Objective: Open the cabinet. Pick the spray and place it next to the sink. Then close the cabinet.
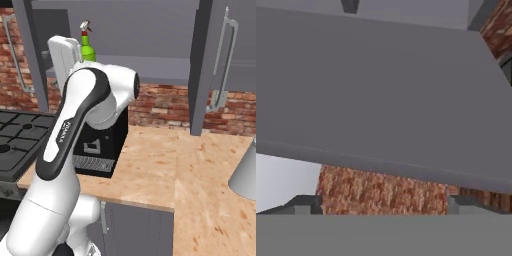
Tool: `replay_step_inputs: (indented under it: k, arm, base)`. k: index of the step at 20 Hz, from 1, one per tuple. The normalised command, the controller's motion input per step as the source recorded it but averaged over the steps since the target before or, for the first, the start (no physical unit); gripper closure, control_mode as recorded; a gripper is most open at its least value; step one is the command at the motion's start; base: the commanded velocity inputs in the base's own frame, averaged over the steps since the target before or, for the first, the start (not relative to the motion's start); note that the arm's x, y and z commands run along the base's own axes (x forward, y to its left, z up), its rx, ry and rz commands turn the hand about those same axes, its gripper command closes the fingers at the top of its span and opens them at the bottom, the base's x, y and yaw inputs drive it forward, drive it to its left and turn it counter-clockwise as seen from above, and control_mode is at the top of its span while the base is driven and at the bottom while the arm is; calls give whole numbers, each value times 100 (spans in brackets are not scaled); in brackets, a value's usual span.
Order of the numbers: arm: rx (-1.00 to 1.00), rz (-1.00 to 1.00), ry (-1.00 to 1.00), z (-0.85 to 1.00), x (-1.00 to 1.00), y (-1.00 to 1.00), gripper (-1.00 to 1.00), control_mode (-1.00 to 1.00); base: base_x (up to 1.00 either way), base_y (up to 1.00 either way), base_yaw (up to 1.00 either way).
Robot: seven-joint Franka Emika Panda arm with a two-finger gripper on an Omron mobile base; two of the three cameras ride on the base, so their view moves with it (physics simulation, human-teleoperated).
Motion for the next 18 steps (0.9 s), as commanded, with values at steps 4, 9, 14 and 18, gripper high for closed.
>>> replay_step_inputs:
  k: [4, 9, 14, 18]
  arm:
    - [0, 0, 0, -14, 40, 34, -100, -100]
    - [0, 0, 0, -9, 51, 26, -100, -100]
    - [0, 0, 0, -1, 32, 28, -100, -100]
    - [0, 3, 0, 0, -7, 46, -100, -100]
  base:
    - [0, 0, 0]
    - [0, 0, 0]
    - [0, 0, 0]
    - [0, 0, 0]
